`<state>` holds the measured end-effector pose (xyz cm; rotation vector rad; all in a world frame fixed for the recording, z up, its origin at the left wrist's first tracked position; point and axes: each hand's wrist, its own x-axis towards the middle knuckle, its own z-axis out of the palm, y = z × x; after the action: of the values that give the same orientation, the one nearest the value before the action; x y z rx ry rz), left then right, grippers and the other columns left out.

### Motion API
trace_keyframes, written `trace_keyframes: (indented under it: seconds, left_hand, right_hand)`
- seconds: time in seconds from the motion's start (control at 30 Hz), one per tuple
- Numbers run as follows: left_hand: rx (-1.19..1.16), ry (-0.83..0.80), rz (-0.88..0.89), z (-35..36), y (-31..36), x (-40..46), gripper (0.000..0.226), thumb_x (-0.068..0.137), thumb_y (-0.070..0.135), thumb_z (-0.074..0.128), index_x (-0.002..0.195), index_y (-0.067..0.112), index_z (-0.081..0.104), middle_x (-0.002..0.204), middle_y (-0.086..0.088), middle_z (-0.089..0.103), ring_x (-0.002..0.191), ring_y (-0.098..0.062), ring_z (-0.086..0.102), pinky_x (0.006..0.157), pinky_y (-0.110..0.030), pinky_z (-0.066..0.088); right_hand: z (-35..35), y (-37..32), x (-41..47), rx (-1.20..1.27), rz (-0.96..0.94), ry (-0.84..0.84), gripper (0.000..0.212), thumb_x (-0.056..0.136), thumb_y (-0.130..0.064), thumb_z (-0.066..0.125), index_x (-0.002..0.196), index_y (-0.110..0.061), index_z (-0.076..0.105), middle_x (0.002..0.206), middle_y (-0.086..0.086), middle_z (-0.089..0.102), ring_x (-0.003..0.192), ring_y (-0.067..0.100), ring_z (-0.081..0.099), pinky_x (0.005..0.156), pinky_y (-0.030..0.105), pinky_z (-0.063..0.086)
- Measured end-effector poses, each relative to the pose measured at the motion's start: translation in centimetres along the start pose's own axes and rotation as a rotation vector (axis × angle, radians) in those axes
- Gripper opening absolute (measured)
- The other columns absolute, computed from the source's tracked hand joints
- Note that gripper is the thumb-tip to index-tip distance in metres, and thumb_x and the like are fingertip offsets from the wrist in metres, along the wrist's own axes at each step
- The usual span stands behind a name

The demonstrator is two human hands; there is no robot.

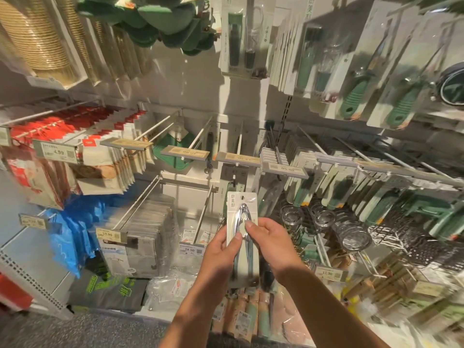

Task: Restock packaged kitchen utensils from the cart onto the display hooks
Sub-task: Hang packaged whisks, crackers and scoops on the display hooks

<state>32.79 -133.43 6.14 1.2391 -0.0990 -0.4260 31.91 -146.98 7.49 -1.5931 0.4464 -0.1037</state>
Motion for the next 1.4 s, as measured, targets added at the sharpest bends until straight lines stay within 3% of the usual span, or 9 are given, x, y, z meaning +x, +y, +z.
trace_keyframes:
  seconds: [0.2, 0.43, 0.57, 0.63, 0.77, 0.9, 1.03, 1.27, 1.4]
  left_hand:
    - [0.014, -0.012, -0.018, 0.2, -0.6, 0.2, 0.027, 0.107, 0.014, 0.053, 0.131, 0.020, 0.065, 0.113, -0.008, 0.078, 0.104, -0.026, 0.075, 0.090, -0.040, 0.059]
    - [-0.013, -0.003, -0.071, 0.5, -0.4, 0.7, 0.023, 0.106, 0.017, 0.055, 0.128, 0.021, 0.062, 0.097, -0.002, 0.080, 0.080, -0.011, 0.075, 0.063, -0.022, 0.056]
    - [-0.022, -0.022, -0.078, 0.7, -0.4, 0.8, 0.028, 0.105, 0.018, 0.057, 0.132, 0.020, 0.060, 0.117, -0.008, 0.076, 0.104, -0.018, 0.075, 0.083, -0.029, 0.058]
    - [-0.025, -0.028, -0.077, 0.7, -0.5, 0.8, 0.028, 0.104, 0.017, 0.057, 0.132, 0.020, 0.059, 0.116, -0.007, 0.077, 0.106, -0.019, 0.074, 0.089, -0.032, 0.057]
    - [-0.032, -0.010, -0.087, 0.6, -0.4, 0.9, 0.023, 0.103, 0.015, 0.059, 0.124, 0.023, 0.063, 0.114, -0.011, 0.076, 0.096, -0.016, 0.074, 0.077, -0.023, 0.056]
    - [-0.024, 0.003, -0.088, 0.6, -0.3, 1.0, 0.022, 0.101, 0.019, 0.062, 0.120, 0.029, 0.066, 0.118, -0.011, 0.072, 0.100, -0.017, 0.070, 0.081, -0.027, 0.054]
    - [-0.018, 0.008, -0.079, 0.5, -0.4, 1.2, 0.022, 0.101, 0.020, 0.062, 0.120, 0.031, 0.066, 0.119, -0.007, 0.073, 0.105, -0.019, 0.069, 0.085, -0.029, 0.054]
    - [-0.023, 0.022, -0.061, 0.0, -0.1, 1.5, 0.024, 0.099, 0.022, 0.065, 0.123, 0.028, 0.066, 0.123, -0.012, 0.071, 0.104, -0.020, 0.067, 0.080, -0.025, 0.055]
    - [-0.010, 0.024, -0.057, -0.8, -0.1, 1.7, 0.026, 0.099, 0.025, 0.065, 0.125, 0.029, 0.066, 0.124, -0.017, 0.070, 0.103, -0.019, 0.067, 0.076, -0.022, 0.054]
  right_hand:
    - [0.0, 0.4, 0.0, 0.042, -0.028, 0.037, 0.012, 0.103, -0.018, 0.063, 0.109, -0.010, 0.068, 0.101, 0.007, 0.079, 0.101, 0.028, 0.074, 0.102, 0.056, 0.053]
    - [-1.0, 0.0, 0.7, 0.107, -0.056, 0.165, 0.010, 0.105, -0.017, 0.059, 0.112, -0.011, 0.063, 0.104, 0.009, 0.078, 0.102, 0.030, 0.074, 0.099, 0.057, 0.054]
    - [-1.6, -0.9, 0.8, 0.112, -0.107, 0.229, 0.009, 0.106, -0.014, 0.055, 0.111, -0.009, 0.061, 0.104, 0.013, 0.076, 0.102, 0.034, 0.073, 0.096, 0.054, 0.056]
    - [-1.8, -1.1, 0.9, 0.123, -0.130, 0.268, 0.008, 0.106, -0.014, 0.055, 0.109, -0.011, 0.061, 0.105, 0.014, 0.075, 0.102, 0.036, 0.072, 0.095, 0.054, 0.056]
    - [-2.3, -1.1, 1.4, 0.119, -0.154, 0.341, 0.007, 0.106, -0.018, 0.056, 0.107, -0.017, 0.063, 0.106, 0.012, 0.075, 0.103, 0.034, 0.071, 0.098, 0.058, 0.054]
    - [-2.7, -0.9, 2.2, 0.111, -0.154, 0.356, 0.008, 0.104, -0.024, 0.059, 0.109, -0.021, 0.064, 0.113, 0.008, 0.074, 0.111, 0.029, 0.069, 0.103, 0.060, 0.050]
    - [-3.1, -0.9, 3.2, 0.073, -0.145, 0.371, 0.016, 0.100, -0.032, 0.061, 0.110, -0.020, 0.065, 0.106, 0.007, 0.076, 0.102, 0.030, 0.072, 0.098, 0.060, 0.054]
    - [-3.1, -1.9, 5.2, 0.038, -0.099, 0.378, 0.018, 0.104, -0.028, 0.060, 0.116, -0.015, 0.061, 0.112, 0.005, 0.071, 0.107, 0.025, 0.067, 0.102, 0.048, 0.053]
    - [-2.8, -2.0, 6.4, 0.005, -0.074, 0.403, 0.039, 0.101, -0.036, 0.062, 0.134, -0.015, 0.057, 0.128, 0.009, 0.065, 0.117, 0.029, 0.062, 0.106, 0.053, 0.051]
